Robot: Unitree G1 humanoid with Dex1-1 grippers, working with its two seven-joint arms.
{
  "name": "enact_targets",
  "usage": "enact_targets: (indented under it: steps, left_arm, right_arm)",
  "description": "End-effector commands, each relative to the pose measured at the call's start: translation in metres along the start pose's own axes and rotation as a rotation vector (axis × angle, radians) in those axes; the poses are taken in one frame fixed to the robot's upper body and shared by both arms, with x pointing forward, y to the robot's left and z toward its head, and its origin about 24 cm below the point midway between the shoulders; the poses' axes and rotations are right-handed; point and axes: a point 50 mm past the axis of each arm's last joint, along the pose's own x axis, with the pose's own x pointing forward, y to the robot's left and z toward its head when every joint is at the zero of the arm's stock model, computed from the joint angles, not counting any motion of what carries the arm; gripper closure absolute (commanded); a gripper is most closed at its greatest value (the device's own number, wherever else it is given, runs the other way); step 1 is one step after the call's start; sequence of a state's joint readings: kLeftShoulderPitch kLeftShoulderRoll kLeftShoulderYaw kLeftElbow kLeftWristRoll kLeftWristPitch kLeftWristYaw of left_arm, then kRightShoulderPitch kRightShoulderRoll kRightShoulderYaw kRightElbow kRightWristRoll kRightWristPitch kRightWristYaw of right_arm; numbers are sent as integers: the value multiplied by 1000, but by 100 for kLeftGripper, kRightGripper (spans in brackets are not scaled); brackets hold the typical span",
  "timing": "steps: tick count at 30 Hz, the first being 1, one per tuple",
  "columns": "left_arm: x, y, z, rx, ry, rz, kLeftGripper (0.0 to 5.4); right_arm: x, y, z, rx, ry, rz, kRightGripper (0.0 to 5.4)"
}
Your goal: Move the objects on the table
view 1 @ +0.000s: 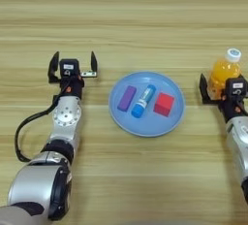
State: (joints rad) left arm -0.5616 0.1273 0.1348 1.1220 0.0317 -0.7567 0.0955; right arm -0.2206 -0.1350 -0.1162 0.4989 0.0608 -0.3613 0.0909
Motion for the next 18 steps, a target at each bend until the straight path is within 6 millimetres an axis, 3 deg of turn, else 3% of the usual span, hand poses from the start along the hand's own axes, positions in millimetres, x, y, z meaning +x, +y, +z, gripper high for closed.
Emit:
enact_targets:
  steps: [1,18]
  left_arm:
    - [3,-1,1,3,7,-7,0]
    - [3,0,0,5,18,10,0]
  right_arm:
    - [3,0,1,-3,-6,-5,3]
    - [3,-1,2,-14,-17,-11,3]
